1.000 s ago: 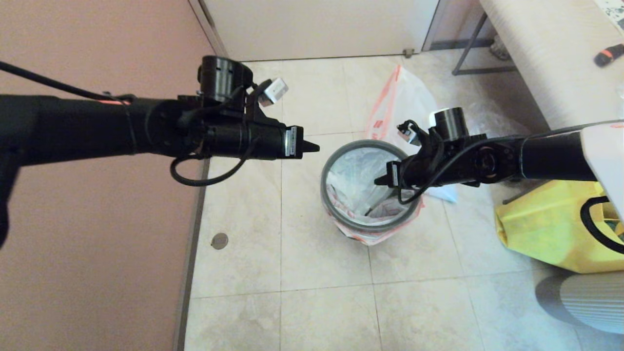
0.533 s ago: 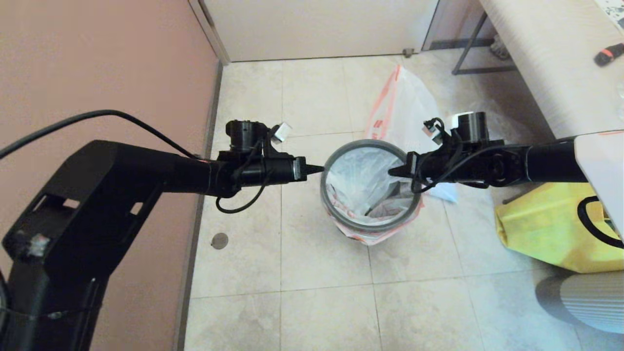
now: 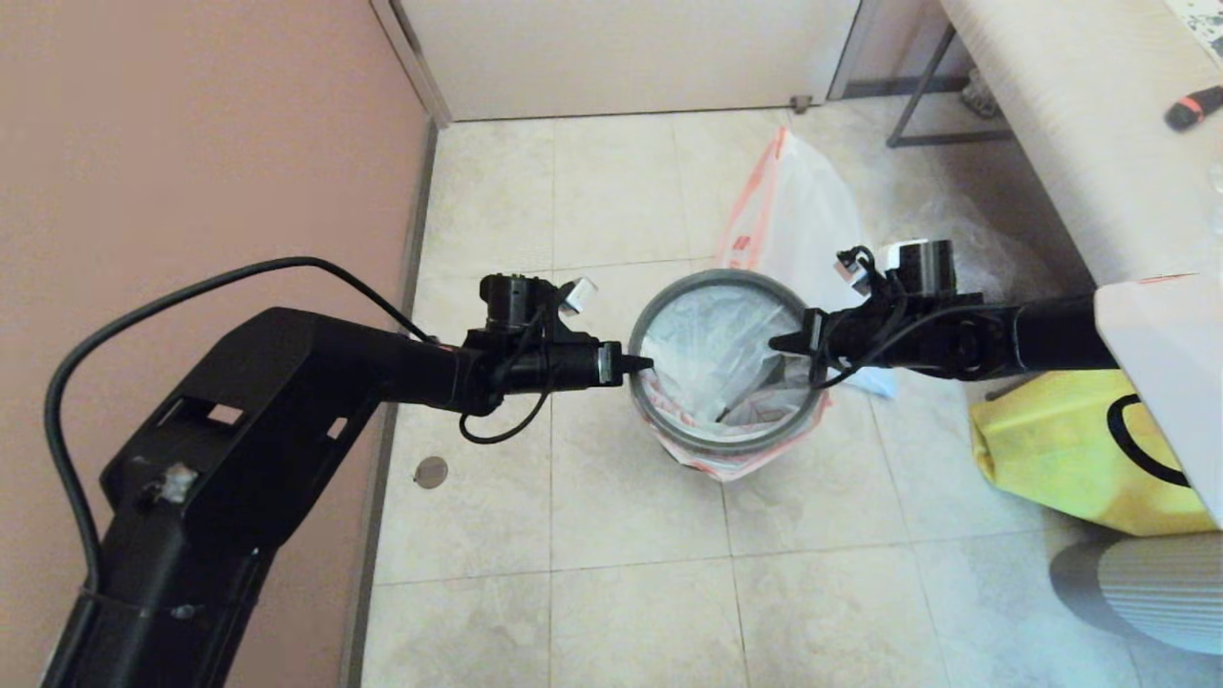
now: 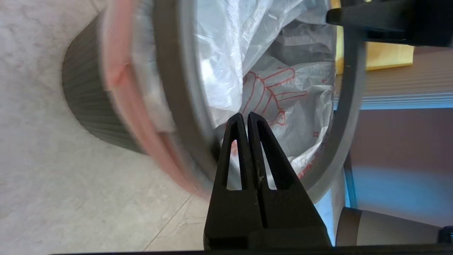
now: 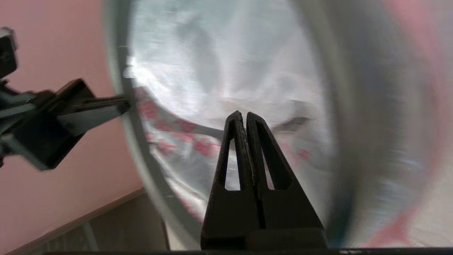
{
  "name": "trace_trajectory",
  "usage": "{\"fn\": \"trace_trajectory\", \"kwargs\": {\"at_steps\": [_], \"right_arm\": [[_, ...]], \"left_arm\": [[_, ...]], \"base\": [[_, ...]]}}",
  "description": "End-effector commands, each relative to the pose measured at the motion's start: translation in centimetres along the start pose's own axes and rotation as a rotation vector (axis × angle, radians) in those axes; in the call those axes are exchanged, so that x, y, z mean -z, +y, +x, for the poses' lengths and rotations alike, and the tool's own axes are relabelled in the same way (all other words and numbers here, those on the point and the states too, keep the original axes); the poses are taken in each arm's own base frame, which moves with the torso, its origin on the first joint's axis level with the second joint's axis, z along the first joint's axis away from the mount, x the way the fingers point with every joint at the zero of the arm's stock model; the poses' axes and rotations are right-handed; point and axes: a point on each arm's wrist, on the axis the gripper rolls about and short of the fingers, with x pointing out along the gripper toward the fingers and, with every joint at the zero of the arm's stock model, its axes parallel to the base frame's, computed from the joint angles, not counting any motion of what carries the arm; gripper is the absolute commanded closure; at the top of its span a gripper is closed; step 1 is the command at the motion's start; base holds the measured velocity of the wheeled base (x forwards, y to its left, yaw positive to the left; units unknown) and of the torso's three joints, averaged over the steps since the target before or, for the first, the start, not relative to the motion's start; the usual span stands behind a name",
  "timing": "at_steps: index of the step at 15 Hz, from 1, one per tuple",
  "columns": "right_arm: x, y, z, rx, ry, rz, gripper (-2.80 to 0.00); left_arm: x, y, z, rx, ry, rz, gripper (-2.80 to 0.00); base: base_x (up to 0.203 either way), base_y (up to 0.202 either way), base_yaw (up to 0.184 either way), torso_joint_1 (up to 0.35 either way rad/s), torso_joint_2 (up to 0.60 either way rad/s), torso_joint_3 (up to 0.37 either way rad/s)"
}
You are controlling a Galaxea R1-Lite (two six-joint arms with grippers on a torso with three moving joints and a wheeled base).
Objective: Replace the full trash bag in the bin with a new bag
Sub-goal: Place the trash can ring on the trash can
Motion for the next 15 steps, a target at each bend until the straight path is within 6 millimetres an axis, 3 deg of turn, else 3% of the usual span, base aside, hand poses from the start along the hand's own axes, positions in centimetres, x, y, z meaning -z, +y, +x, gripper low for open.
{"fn": "trace_trajectory", "kwargs": {"at_steps": [1, 5, 8, 12, 15], "right_arm": [[0.9, -1.3, 1.0, 0.011, 0.023, 0.019, 0.0], [1.3, -3.6, 2.8, 0.027, 0.022, 0.032, 0.0], [1.3, -4.2, 3.1, 0.031, 0.018, 0.034, 0.0], [1.5, -5.0, 3.5, 0.038, 0.018, 0.04, 0.0], [1.3, -4.7, 3.2, 0.035, 0.015, 0.036, 0.0]], "left_arm": [[1.2, 0.9, 1.2, -0.011, 0.018, -0.014, 0.0], [1.4, 1.3, 1.6, -0.042, 0.01, -0.015, 0.0], [0.6, 0.6, 1.2, -0.06, -0.01, -0.014, 0.0], [1.0, 0.9, 1.5, -0.064, -0.006, -0.021, 0.0], [0.5, 0.5, 1.2, -0.059, -0.024, -0.011, 0.0]], "base": [[0.0, 0.0, 0.0, 0.0, 0.0, 0.0], [0.0, 0.0, 0.0, 0.0, 0.0, 0.0], [0.0, 0.0, 0.0, 0.0, 0.0, 0.0], [0.0, 0.0, 0.0, 0.0, 0.0, 0.0], [0.0, 0.0, 0.0, 0.0, 0.0, 0.0]]}}
